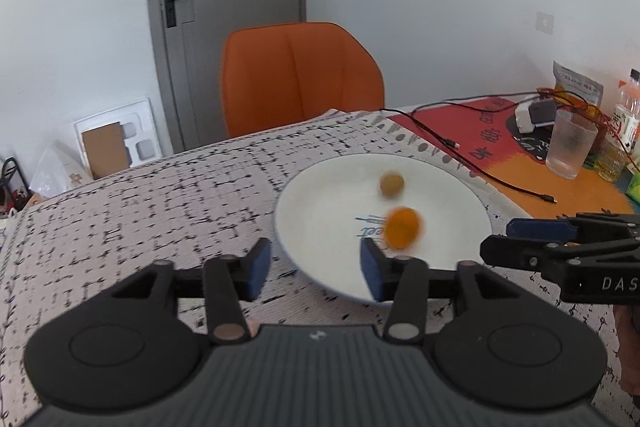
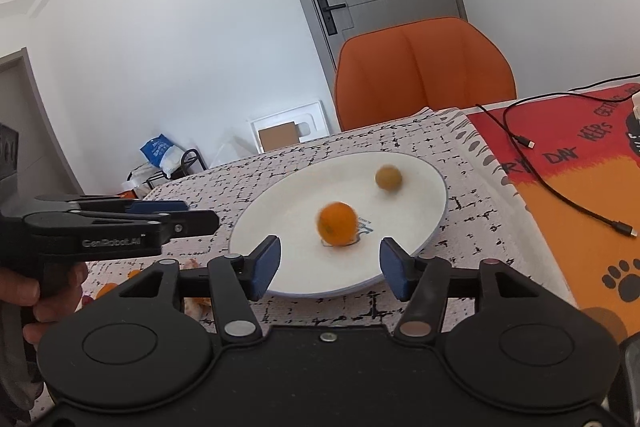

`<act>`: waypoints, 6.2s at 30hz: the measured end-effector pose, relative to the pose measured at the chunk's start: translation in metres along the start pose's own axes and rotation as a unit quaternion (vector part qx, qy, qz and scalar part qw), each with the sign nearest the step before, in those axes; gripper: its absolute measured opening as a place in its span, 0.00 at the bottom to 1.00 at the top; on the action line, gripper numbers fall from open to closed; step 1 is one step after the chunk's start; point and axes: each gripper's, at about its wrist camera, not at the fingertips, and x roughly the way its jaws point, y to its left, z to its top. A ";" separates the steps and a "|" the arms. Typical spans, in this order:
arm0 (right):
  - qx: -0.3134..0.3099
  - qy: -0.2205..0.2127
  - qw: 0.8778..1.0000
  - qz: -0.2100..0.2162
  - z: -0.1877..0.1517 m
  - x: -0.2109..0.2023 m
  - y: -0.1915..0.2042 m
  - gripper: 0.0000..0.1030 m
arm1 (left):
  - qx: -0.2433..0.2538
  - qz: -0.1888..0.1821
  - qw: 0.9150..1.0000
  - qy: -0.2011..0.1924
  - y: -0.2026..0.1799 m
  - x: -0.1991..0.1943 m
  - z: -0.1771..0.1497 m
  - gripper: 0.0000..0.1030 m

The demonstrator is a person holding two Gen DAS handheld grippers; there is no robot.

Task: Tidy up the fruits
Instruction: 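Withdraw both tools from the bowl back over the remaining fruit, then grasp the red plum with the left gripper while the right gripper grasps a mandarin, then carry the plum and mandarin over the white bowl and release them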

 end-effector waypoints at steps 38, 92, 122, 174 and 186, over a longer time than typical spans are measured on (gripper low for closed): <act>-0.023 0.017 0.999 0.031 -0.018 -0.019 0.075 1.00 | -0.085 0.090 0.991 -0.055 0.077 -0.122 -0.063 0.96; -0.108 0.111 0.981 0.115 -0.051 0.036 0.160 0.65 | -0.163 0.105 0.981 -0.016 0.147 -0.116 -0.129 0.53; -0.112 0.139 0.979 0.101 -0.048 0.089 0.164 0.21 | -0.175 0.094 0.980 -0.001 0.164 -0.098 -0.129 0.21; -0.026 0.007 0.999 0.036 -0.011 0.005 0.029 0.20 | -0.032 0.023 0.998 -0.039 0.031 -0.060 -0.029 0.21; -0.008 0.003 1.000 0.013 -0.006 0.014 0.001 0.20 | -0.008 0.002 0.999 -0.031 0.011 -0.027 -0.013 0.21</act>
